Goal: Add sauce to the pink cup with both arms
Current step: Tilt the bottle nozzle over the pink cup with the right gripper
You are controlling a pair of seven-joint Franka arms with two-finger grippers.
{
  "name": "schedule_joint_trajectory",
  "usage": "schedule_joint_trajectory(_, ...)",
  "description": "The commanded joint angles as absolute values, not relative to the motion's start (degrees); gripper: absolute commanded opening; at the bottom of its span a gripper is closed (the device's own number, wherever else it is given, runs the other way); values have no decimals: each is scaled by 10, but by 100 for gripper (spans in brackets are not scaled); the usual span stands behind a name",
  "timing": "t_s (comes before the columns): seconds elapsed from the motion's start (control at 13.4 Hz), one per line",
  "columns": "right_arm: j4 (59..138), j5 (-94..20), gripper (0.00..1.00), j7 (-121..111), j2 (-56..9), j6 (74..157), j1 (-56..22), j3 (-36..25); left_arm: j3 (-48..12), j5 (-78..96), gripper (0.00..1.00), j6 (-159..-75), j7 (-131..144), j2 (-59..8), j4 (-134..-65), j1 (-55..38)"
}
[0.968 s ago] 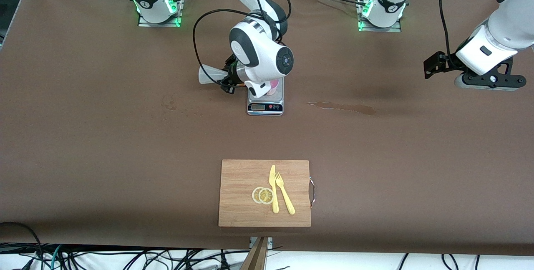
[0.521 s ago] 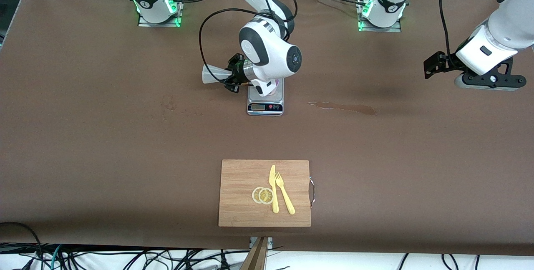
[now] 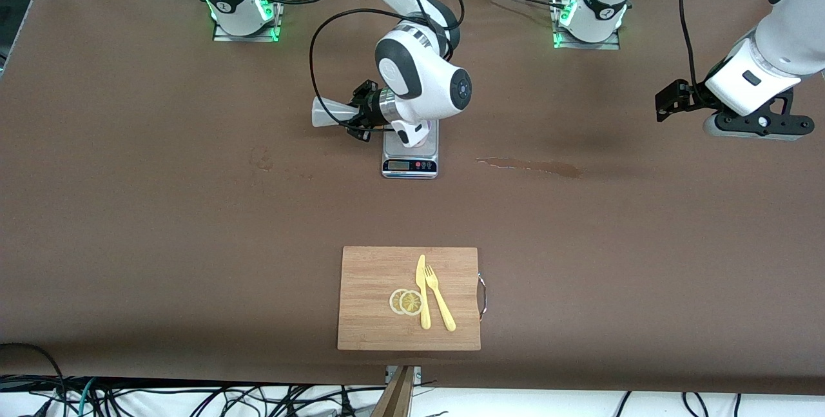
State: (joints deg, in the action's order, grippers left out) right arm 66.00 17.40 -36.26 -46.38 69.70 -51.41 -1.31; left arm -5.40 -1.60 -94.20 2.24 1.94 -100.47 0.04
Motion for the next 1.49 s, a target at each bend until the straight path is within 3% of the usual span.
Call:
schedule_joint_trajectory(0.0, 631, 184, 0, -364, -480, 665, -521, -20, -55, -18, 100, -933, 19, 25, -998, 4)
schedule_joint_trajectory(0.52, 586, 179, 0, -364, -502, 677, -533, -30, -55, -18, 100, -934, 19, 25, -998, 4)
schedule_joint_trajectory(1.42, 584, 181, 0, -346, -518, 694, -553, -59, -55, -18, 100, -934, 19, 25, -999, 4)
